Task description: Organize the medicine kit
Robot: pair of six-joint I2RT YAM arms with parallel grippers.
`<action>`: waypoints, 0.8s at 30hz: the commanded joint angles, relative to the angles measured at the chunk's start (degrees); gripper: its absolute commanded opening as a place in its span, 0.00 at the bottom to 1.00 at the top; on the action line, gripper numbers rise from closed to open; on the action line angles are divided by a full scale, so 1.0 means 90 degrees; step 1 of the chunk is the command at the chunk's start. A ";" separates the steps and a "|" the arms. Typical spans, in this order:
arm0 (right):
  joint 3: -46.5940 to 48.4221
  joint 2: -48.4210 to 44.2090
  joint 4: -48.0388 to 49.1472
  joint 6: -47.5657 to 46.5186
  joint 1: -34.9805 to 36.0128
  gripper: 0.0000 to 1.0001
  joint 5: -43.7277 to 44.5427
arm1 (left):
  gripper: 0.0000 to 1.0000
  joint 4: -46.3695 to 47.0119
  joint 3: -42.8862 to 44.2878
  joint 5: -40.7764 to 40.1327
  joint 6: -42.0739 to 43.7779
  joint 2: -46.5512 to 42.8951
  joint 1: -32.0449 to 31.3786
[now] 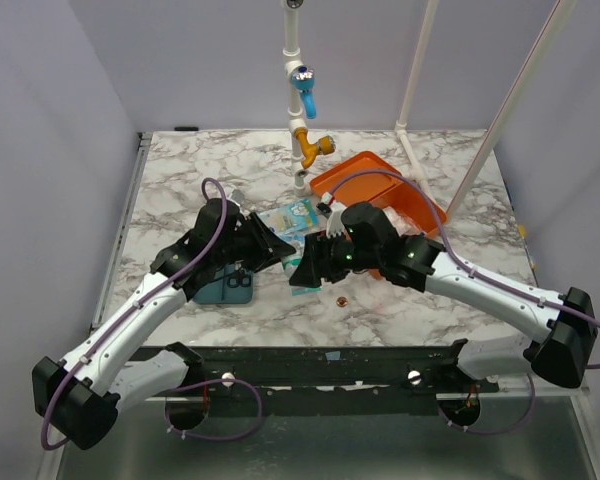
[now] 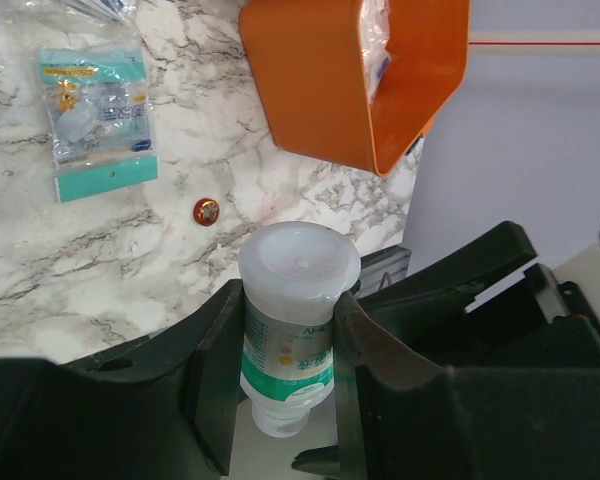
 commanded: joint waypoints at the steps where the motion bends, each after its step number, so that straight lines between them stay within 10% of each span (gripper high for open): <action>1: -0.0101 0.0176 0.0192 0.0247 0.0183 0.66 0.0319 | 0.00 0.0365 0.0089 0.0229 -0.0219 -0.0182 0.0005; 7: -0.0274 0.0196 0.0415 0.0551 0.0399 0.59 0.0616 | 0.00 0.0427 0.0066 0.0282 -0.0268 -0.0272 0.0001; 15: -0.0368 0.0014 0.0511 0.0699 0.0453 0.18 0.1148 | 0.00 0.0585 -0.0096 0.0575 -0.0271 -0.0295 0.0002; 18: -0.0254 0.0005 0.0287 0.0562 0.0454 0.01 0.1380 | 0.11 0.0528 -0.0091 0.0632 -0.0112 -0.0273 -0.0001; 24: -0.0169 -0.0061 -0.0050 0.0277 0.0453 0.01 0.1610 | 0.45 0.0333 0.0065 0.0703 0.0373 -0.0104 0.0012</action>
